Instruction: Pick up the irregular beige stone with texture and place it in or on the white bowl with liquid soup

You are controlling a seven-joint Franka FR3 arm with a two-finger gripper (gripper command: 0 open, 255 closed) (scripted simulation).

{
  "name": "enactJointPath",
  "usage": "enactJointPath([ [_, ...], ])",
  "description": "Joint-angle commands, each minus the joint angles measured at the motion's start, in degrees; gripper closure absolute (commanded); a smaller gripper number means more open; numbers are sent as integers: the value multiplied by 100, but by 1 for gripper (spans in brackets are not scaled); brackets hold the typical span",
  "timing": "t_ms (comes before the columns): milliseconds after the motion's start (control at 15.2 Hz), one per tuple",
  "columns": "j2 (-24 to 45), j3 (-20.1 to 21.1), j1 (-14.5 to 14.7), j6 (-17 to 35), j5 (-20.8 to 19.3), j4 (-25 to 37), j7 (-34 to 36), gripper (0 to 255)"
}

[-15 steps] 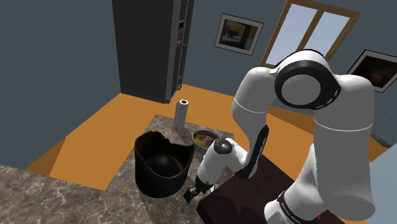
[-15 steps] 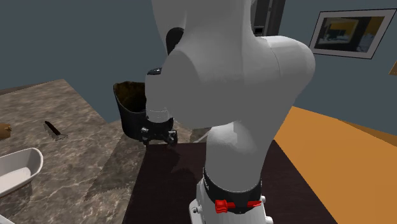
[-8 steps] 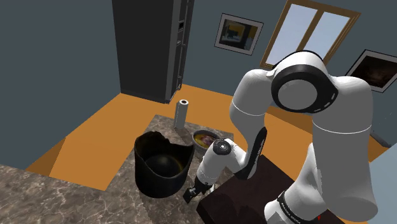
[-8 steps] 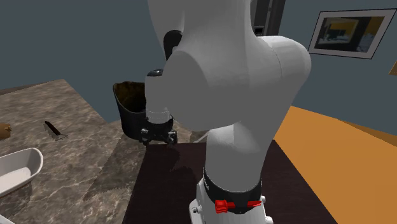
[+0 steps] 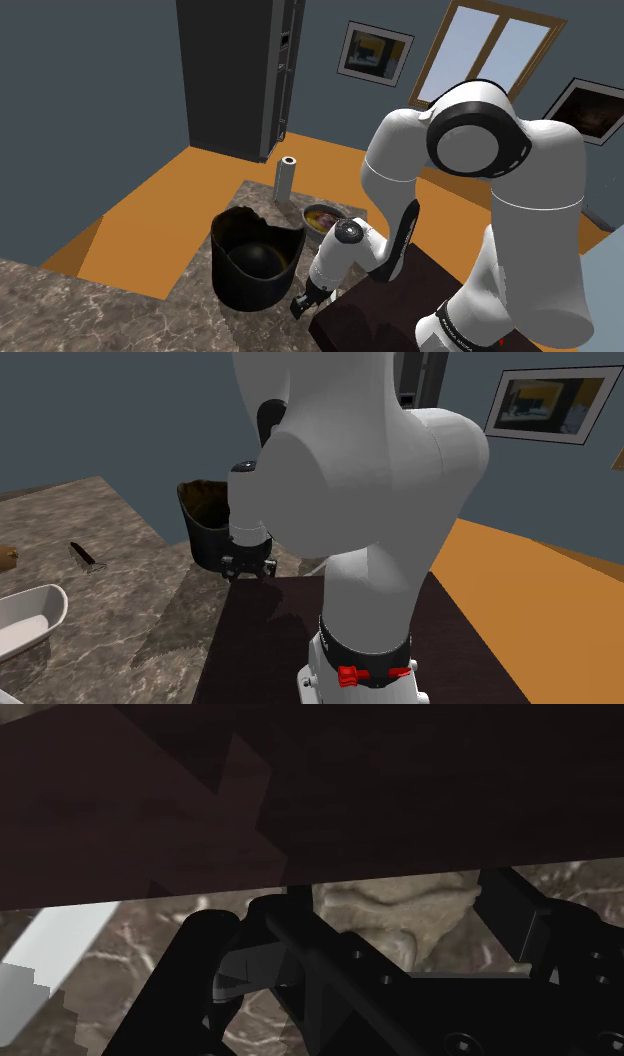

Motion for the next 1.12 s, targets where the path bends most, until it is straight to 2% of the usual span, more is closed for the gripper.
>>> enactJointPath([
  [0,5,-5,5,0,3,0,-1,255],
  [66,1,5,-6,-6,-2,1,2,255],
  [198,-285,924,-1025,-493,-220,-86,-19,255],
  [264,-408,1391,-1520,-705,-121,-171,-206,255],
  [396,-640,2089,-2220,-980,359,-379,-758,255],
  [792,-1258,4048,-4047,-1538,1860,-899,-2201,255],
  [1056,-1630,5684,-5491,-1837,2984,-1180,-3130,255],
])
